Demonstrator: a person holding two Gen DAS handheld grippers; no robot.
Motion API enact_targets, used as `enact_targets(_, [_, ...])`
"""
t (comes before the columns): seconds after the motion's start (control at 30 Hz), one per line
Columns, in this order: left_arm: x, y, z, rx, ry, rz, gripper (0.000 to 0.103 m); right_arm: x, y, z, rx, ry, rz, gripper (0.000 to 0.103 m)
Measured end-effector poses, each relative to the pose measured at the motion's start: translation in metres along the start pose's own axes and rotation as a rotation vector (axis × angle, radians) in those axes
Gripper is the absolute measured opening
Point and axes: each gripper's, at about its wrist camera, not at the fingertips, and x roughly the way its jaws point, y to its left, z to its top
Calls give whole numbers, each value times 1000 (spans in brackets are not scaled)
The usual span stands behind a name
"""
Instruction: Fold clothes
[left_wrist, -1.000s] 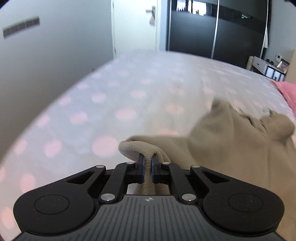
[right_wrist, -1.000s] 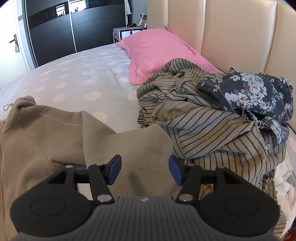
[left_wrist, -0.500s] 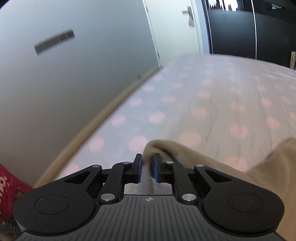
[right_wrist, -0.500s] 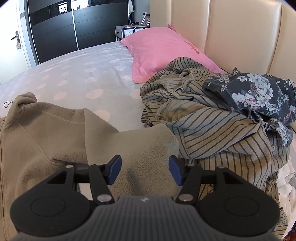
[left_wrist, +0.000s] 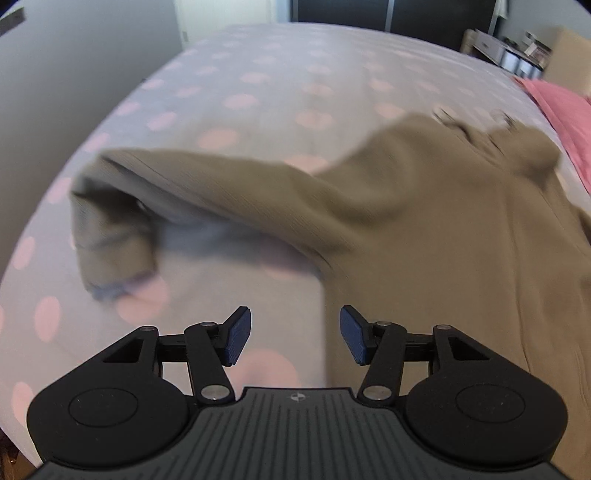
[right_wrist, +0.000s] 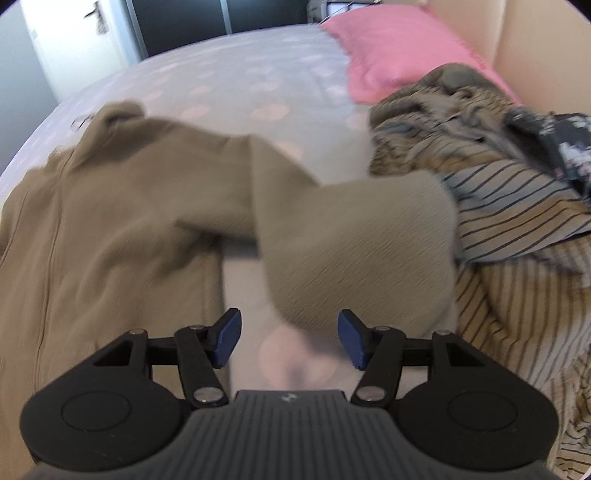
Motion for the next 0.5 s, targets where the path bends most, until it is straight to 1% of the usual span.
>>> enact_targets(0.07, [-2, -15, -20, 32, 37, -41, 52, 5, 9, -9, -36, 44, 40, 63])
enact_targets(0.1, [-2, -21, -29, 40, 56, -66, 52, 8, 14, -14, -53, 67, 62, 65])
enact_targets(0.17, [-3, -31, -49, 51, 113, -115, 57, 13, 22, -25, -89, 115, 104, 67])
enact_targets(0.27, [-5, -43, -82, 77, 195, -199, 59, 19, 34, -44, -167, 184, 132, 70])
enact_targets(0.3, [-6, -45, -91, 85, 213, -211, 60, 21, 38, -50, -193, 206, 142, 72])
enact_targets(0.37, [-7, -48, -109, 108, 242, -204, 61, 22, 42, -62, -223, 242, 148, 72])
enact_targets(0.43, [-6, -46, -126, 119, 267, -184, 62, 23, 41, -73, -219, 283, 157, 72])
enact_targets(0.5, [-2, -40, -139, 89, 302, -164, 62, 25, 40, -82, -208, 328, 167, 72])
